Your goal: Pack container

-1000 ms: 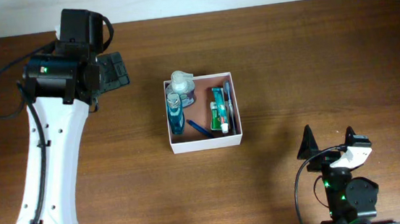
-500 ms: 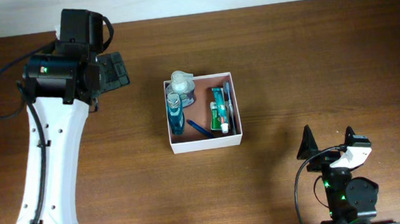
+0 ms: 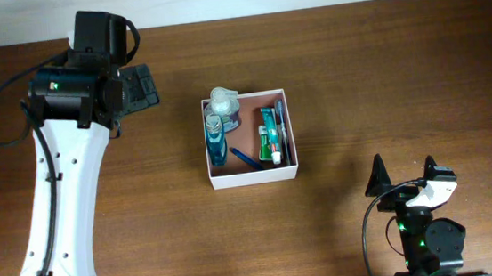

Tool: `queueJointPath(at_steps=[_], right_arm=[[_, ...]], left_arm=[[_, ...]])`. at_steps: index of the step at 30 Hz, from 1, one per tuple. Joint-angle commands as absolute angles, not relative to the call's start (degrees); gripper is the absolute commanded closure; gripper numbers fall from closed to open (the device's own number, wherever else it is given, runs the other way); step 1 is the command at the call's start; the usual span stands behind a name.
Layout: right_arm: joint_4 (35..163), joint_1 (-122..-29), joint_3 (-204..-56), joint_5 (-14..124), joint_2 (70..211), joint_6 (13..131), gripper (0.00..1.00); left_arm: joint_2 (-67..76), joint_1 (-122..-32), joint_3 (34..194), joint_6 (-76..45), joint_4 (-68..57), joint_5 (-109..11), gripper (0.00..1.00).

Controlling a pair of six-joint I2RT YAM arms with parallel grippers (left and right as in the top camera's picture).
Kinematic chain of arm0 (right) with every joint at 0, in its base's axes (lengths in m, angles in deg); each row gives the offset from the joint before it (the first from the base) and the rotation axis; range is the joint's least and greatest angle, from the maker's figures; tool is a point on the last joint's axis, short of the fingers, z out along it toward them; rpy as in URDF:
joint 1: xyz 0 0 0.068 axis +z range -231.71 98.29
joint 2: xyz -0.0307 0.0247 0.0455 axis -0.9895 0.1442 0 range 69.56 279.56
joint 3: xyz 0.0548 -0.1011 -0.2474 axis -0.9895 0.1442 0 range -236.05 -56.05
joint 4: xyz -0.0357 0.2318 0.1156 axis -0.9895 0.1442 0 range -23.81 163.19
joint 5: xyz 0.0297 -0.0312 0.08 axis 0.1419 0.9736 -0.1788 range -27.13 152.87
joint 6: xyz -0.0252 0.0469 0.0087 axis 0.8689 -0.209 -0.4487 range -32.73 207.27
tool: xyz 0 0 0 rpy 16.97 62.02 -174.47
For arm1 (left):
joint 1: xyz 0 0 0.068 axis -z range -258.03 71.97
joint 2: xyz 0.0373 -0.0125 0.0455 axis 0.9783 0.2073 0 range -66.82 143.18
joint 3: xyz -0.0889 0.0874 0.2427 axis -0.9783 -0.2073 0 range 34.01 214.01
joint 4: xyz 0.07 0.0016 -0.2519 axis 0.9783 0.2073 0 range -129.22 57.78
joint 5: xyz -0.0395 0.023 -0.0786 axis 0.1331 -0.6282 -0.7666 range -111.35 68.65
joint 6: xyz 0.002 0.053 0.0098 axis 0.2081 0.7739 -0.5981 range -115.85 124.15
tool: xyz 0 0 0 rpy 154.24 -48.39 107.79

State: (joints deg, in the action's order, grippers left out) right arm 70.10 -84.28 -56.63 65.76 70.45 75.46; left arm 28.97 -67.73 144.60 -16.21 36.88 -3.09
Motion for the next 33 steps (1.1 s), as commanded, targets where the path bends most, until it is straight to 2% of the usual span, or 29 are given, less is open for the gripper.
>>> queueJointPath(at_steps=[1, 9, 33], right_arm=[[70.64, -83.93, -56.37, 65.00, 69.81, 75.92, 0.02], [70.64, -83.93, -56.37, 65.00, 69.81, 75.92, 0.02], [70.64, -83.93, -56.37, 65.00, 69.81, 75.92, 0.01]], left_arm=[[27.62, -67.97, 145.58, -15.69, 36.94, -2.48, 0.01], [15.68, -67.99, 142.11, -15.69, 36.97, -2.48, 0.01], [-54.87, -67.99, 103.49, -15.75, 38.82, -6.08, 0.01]])
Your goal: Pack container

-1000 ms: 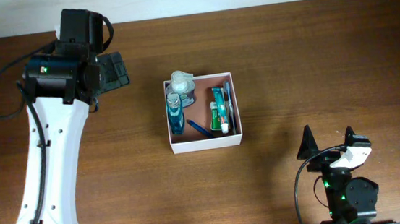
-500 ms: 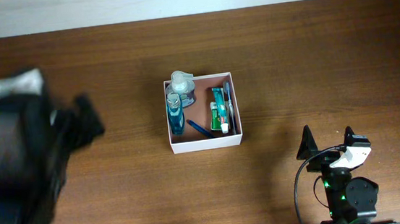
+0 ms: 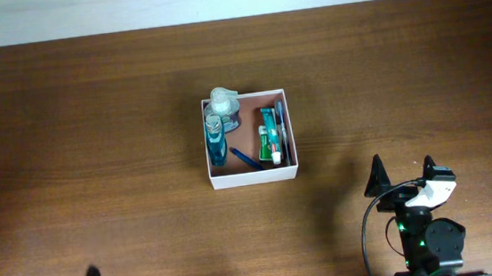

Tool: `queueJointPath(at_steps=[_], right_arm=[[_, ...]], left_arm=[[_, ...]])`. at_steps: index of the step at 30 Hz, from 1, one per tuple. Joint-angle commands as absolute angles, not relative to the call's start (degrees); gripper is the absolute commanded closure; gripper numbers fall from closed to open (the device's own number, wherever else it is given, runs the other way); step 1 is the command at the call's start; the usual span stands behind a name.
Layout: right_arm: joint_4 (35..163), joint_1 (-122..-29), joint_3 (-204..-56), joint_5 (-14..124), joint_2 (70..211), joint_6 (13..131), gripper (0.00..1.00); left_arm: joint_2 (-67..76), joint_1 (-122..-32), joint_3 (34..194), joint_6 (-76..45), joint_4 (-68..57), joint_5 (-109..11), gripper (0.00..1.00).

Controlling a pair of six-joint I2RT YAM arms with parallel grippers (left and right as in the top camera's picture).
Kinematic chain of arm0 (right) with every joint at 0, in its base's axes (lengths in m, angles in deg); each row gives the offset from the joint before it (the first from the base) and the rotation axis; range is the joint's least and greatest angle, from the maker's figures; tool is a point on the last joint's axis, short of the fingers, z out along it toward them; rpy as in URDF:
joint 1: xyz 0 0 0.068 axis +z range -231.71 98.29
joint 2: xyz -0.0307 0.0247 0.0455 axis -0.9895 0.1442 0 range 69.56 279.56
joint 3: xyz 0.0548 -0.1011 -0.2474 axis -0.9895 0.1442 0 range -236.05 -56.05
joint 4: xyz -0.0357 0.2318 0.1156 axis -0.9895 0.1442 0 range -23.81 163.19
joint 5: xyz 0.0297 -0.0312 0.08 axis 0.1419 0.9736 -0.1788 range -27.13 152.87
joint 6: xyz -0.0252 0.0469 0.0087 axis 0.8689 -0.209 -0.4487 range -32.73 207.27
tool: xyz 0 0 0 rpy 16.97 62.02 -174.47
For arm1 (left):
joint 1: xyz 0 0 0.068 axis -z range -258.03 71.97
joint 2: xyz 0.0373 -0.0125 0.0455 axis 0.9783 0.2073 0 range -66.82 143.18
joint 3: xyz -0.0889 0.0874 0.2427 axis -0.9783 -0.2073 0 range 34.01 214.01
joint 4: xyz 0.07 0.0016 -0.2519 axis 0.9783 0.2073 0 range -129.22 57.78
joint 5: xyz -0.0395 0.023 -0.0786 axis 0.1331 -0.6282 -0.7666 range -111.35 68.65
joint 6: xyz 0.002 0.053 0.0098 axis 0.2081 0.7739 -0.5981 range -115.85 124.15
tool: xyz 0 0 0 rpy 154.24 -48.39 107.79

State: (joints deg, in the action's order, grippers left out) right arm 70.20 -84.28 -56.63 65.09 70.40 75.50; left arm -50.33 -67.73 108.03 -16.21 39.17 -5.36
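Note:
A white box (image 3: 253, 178) sits at mid table in the overhead view. Inside it, a blue bottle (image 3: 216, 141) lies along the left wall, with a clear round-topped bottle (image 3: 223, 102) at the back left corner. A green and white tube (image 3: 269, 134) lies on the right side, and a thin blue stick (image 3: 244, 158) lies between them. My right gripper (image 3: 403, 176) stands open at the front right, well clear of the box. Only a blurred dark finger of my left gripper shows at the bottom left edge.
Brown wooden table (image 3: 95, 151) all round the box, with a pale wall strip along the far edge. The right arm's base (image 3: 429, 240) with its cable stands at the front right edge.
The left arm, which reached over the table's left half with its gripper left of the box, is now down at the bottom left edge. The box, its contents and the right arm are unchanged.

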Motion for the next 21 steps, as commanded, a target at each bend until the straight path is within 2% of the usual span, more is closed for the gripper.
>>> queueJointPath(at_steps=[1, 7, 21], right_arm=[[70.64, -83.93, -56.37, 65.00, 69.81, 75.92, 0.02], [70.64, -83.93, -56.37, 65.00, 69.81, 75.90, 0.02], [70.64, -83.93, -56.37, 65.00, 69.81, 75.92, 0.02]], left_arm=[[-56.25, -67.99, 102.02, -15.75, 38.78, -6.08, 0.01], [-62.68, -67.99, 90.83, -15.75, 31.52, -6.10, 0.01], [-64.34, -67.99, 61.52, -15.93, -4.58, -7.57, 0.01]])
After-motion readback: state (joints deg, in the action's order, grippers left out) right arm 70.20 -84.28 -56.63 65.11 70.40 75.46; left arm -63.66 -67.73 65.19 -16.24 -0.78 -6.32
